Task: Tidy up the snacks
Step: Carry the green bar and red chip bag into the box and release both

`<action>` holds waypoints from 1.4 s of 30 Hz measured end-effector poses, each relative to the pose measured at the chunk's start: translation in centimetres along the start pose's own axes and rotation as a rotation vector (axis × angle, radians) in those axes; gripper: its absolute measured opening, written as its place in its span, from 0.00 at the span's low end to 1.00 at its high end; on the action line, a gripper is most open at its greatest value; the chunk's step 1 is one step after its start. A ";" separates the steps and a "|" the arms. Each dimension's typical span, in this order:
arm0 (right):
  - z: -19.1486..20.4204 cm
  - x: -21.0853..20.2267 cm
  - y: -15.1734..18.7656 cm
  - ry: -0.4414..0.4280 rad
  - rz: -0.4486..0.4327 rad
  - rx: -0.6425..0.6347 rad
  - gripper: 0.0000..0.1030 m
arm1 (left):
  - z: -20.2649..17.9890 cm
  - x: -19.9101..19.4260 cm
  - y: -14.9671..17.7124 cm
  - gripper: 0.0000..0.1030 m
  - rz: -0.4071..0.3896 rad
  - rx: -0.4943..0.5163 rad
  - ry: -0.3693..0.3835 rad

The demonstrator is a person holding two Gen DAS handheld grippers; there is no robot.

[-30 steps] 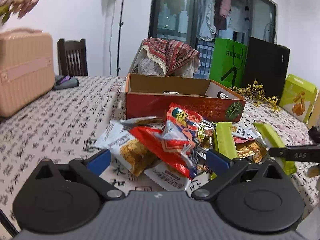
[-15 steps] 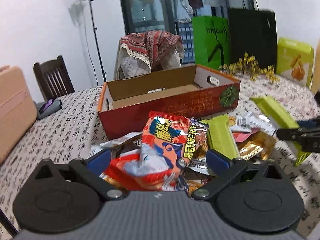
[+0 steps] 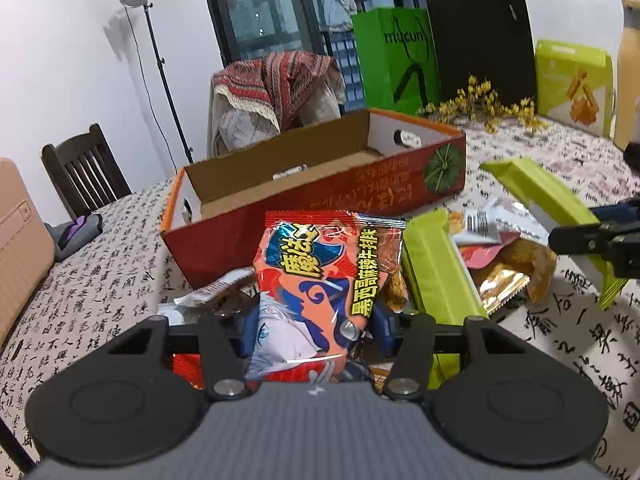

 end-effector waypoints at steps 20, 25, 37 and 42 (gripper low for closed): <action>0.1 0.3 -5.0 0.000 -0.086 -0.034 0.35 | 1.8 -3.9 -6.2 0.53 -0.187 -0.157 0.060; -0.6 1.7 -7.7 0.013 -0.116 -0.038 0.35 | 2.3 -2.8 -8.3 0.53 -0.188 -0.194 0.068; -1.8 7.9 -14.3 0.000 -0.128 -0.024 0.35 | 3.8 2.1 -13.7 0.53 -0.187 -0.283 0.040; -1.7 11.5 -16.3 -0.004 -0.102 -0.022 0.35 | 4.7 5.2 -15.0 0.53 -0.164 -0.319 0.009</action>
Point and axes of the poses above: each gripper's, at about its wrist camera, not at the fingertips, and x roughly the way its jaws point, z to its left, y to its underside, the point moved 5 cm from there along x, roughly the way its jaws point, and after that the axes turned 13 degrees about -x, right-handed, at the moved point
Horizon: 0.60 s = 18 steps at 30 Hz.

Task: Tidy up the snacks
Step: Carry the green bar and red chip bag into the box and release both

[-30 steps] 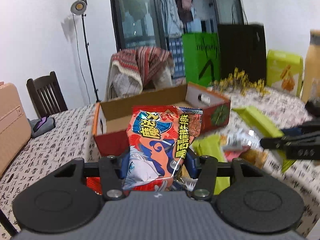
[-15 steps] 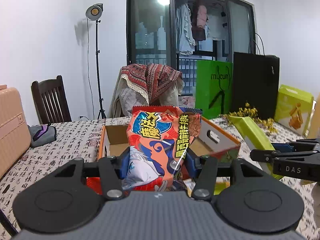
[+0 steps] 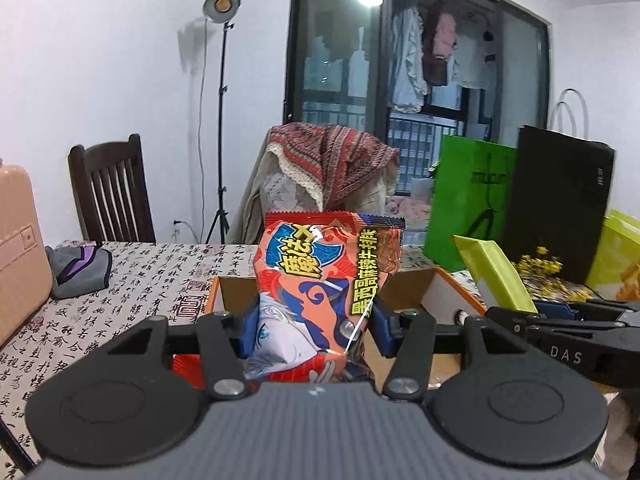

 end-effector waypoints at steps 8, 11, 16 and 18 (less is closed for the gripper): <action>-0.3 6.3 -0.1 0.005 0.061 0.042 0.35 | 1.9 5.9 0.3 0.53 0.068 -0.060 -0.067; -0.5 7.8 0.9 0.006 0.078 0.052 0.35 | 3.1 7.4 1.2 0.53 0.091 -0.067 -0.092; -1.1 9.1 2.3 0.001 0.091 0.067 0.35 | 4.4 8.8 2.3 0.53 0.127 -0.092 -0.094; -1.2 9.3 2.6 0.002 0.100 0.058 0.36 | 4.5 8.9 2.5 0.56 0.128 -0.090 -0.087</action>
Point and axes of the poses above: each gripper's, at about its wrist camera, not at the fingertips, and x roughly the way its jaws point, z to its left, y to its underside, the point moved 5 cm from there along x, roughly the way its jaws point, and after that the axes turned 13 degrees about -x, right-handed, at the moved point
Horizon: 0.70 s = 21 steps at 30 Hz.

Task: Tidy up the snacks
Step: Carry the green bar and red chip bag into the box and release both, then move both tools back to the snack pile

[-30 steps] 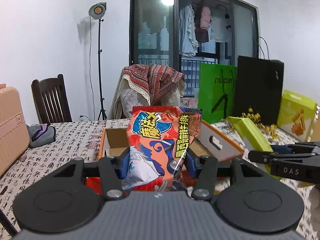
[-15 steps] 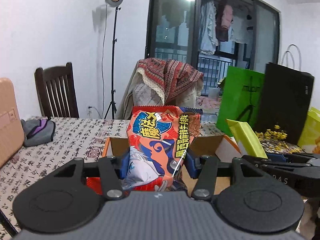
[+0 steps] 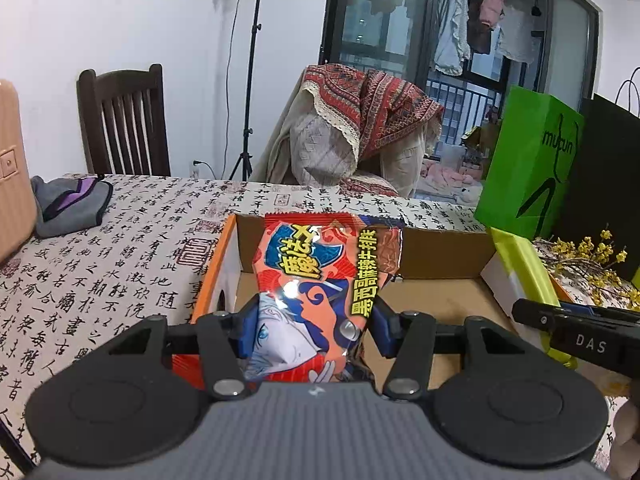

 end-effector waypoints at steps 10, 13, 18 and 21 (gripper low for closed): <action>-1.2 -1.8 -1.1 -0.007 -0.026 0.025 0.73 | -1.6 -2.8 -1.1 1.00 -0.101 0.022 0.014; -1.2 -3.2 -1.8 -0.002 -0.039 0.018 0.88 | -2.0 -3.8 -1.6 1.00 -0.106 0.024 0.012; -0.6 -6.1 -2.4 0.013 -0.055 -0.016 1.00 | -1.7 -6.0 -2.2 1.00 -0.120 0.015 0.015; -0.2 -7.9 -2.0 0.007 -0.061 -0.026 1.00 | -1.2 -7.4 -1.9 1.00 -0.122 0.009 0.012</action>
Point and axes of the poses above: each gripper's, at about its wrist camera, not at the fingertips, and x roughly the way its jaws point, z to its left, y to its underside, the point moved 5 cm from there along x, roughly the way its jaws point, and after that the axes turned 13 degrees about -x, right-handed, at the moved point
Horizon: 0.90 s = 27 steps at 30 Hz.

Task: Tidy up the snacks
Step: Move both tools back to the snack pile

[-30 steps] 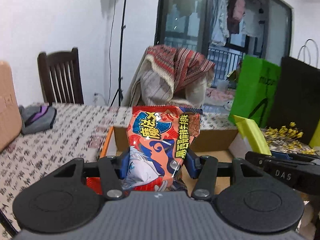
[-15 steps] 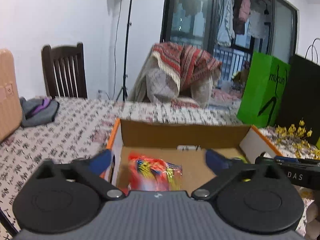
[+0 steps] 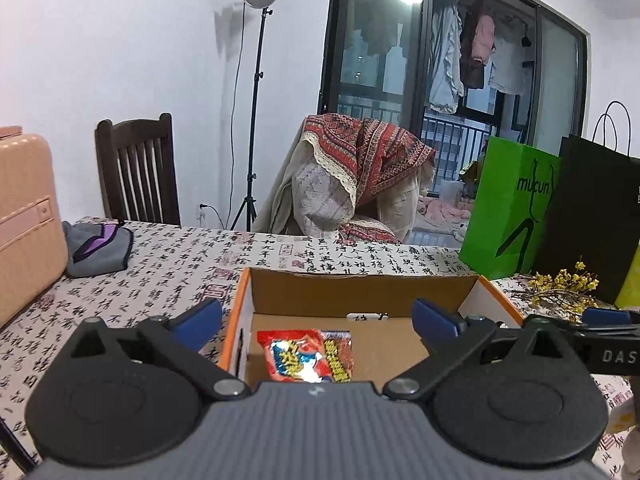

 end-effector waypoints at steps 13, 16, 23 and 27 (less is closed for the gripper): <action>2.5 -6.3 3.8 -0.008 0.025 -0.053 1.00 | 2.3 -5.5 2.5 1.00 0.030 0.005 0.006; 2.8 -7.2 4.9 -0.011 0.034 -0.057 1.00 | 3.0 -6.5 3.5 1.00 0.046 -0.003 0.014; 3.2 -9.2 8.3 -0.012 0.065 -0.067 1.00 | 4.3 -8.5 5.9 1.00 0.080 -0.009 0.025; 3.5 -10.2 10.5 -0.020 0.090 -0.085 1.00 | 5.3 -9.7 7.1 1.00 0.087 -0.015 0.030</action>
Point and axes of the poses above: each gripper's, at about its wrist camera, not at the fingertips, and x roughly the way its jaws point, z to its left, y to its underside, the point moved 5 cm from there along x, roughly the way its jaws point, and after that the axes turned 13 degrees about -x, right-handed, at the moved point
